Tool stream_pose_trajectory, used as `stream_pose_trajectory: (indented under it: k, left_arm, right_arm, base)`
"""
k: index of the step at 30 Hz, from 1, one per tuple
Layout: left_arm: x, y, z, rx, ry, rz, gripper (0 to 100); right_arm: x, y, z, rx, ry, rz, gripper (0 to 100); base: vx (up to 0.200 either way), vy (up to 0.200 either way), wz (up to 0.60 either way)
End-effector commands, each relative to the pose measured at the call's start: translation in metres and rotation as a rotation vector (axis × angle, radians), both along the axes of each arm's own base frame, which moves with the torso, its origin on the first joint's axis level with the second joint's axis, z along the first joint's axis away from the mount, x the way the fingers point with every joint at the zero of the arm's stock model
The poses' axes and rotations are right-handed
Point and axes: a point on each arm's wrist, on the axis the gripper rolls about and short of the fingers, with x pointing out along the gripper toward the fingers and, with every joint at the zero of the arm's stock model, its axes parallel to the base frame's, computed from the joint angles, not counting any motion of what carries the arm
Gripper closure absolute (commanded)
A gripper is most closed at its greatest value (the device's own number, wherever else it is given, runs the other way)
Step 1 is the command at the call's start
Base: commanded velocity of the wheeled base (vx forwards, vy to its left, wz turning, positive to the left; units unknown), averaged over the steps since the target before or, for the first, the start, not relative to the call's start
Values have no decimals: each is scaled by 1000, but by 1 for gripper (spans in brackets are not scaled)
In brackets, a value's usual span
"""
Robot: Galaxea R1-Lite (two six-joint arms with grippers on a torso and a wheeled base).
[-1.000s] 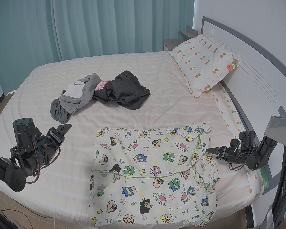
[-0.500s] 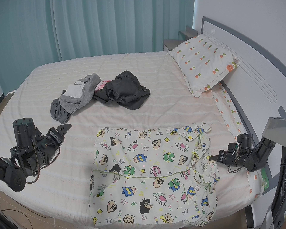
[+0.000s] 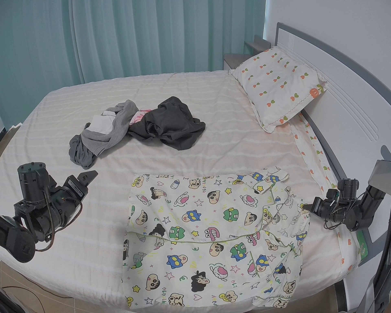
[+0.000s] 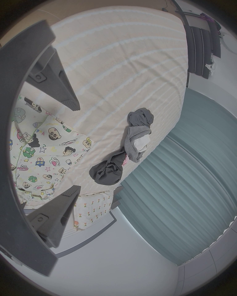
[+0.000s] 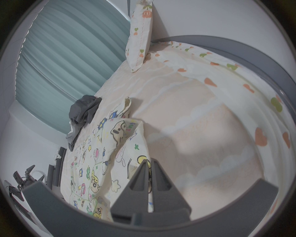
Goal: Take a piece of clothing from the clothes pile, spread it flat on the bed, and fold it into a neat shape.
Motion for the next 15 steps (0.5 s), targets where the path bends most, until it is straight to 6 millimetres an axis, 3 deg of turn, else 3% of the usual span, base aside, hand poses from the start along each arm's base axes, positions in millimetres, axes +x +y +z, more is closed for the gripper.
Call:
stream_pose_trajectory:
  k: [1,15]
  left_arm:
    - [0,0,-1,1,3,0,0]
    - [0,0,-2,0,6,2,0]
  right_arm:
    - [2,-9,7,-15,-25,-41,100]
    - [2,-33,12,-44,-41,-113,100]
  base:
    - [0,0,0]
    - [0,0,0]
